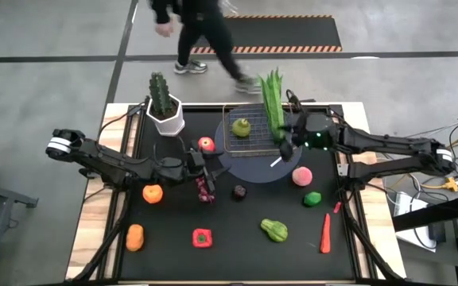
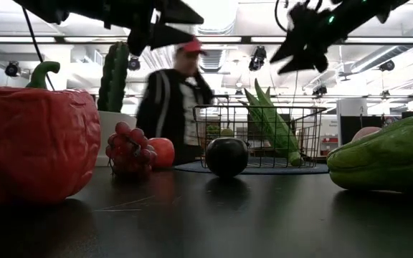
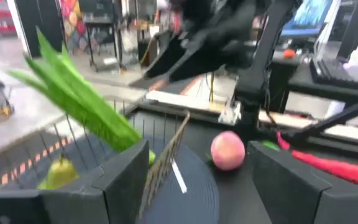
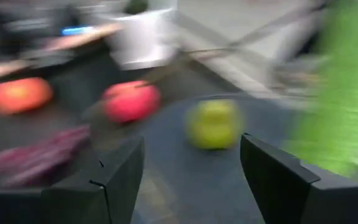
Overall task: Build produce basket
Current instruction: Put the red apple into the gold wire basket
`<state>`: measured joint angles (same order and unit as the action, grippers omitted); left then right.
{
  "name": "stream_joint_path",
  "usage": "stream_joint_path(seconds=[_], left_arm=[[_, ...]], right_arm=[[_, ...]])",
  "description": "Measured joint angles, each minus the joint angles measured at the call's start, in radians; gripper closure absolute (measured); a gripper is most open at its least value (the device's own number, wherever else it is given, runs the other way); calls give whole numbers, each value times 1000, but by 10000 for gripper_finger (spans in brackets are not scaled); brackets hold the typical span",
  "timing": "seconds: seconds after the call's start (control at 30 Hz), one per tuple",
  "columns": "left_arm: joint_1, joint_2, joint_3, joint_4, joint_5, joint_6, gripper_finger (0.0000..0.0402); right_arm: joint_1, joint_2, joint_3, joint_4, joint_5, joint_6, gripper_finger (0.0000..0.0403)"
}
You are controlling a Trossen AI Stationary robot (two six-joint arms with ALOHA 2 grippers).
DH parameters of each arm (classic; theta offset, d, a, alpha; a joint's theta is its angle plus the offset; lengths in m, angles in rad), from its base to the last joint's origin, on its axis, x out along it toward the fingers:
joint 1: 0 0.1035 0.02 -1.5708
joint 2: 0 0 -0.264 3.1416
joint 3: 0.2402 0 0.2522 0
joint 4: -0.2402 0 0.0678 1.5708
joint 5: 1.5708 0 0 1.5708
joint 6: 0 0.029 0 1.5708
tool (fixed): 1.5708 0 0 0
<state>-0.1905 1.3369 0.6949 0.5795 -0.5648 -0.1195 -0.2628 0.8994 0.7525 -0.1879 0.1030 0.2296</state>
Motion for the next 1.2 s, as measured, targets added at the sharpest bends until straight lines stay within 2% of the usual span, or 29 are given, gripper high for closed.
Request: stream_joint_path(seconds=[0.07,0.13,0.27,0.4,0.47,0.57,0.7,0.87,1.2], left_arm=[[1,0,0,-44,0,-7,146],[1,0,0,-93,0,-6,146],[16,-3,29,-275,-13,43,146],[81,-4,100,-573,-12,52,146],[129,-4,133,-720,16,71,146],[215,-4,163,-841,84,107,146],[322,-3,166,-875,124,185,146],[398,23,165,-864,167,231,146],[414,30,164,-850,182,231,145]], right_arm=[[27,-22,0,0,-161,-6,163],[62,-40,-2,-1,-246,-5,168],[149,-57,-4,-5,-258,-22,174],[238,-55,-5,-11,-260,-38,174],[282,-52,-5,-15,-260,-51,174],[334,-49,-6,-19,-260,-66,176],[383,-46,-11,-17,-260,-82,177],[407,-45,-31,-16,-250,-91,177],[407,-50,-81,-16,-233,-66,177]])
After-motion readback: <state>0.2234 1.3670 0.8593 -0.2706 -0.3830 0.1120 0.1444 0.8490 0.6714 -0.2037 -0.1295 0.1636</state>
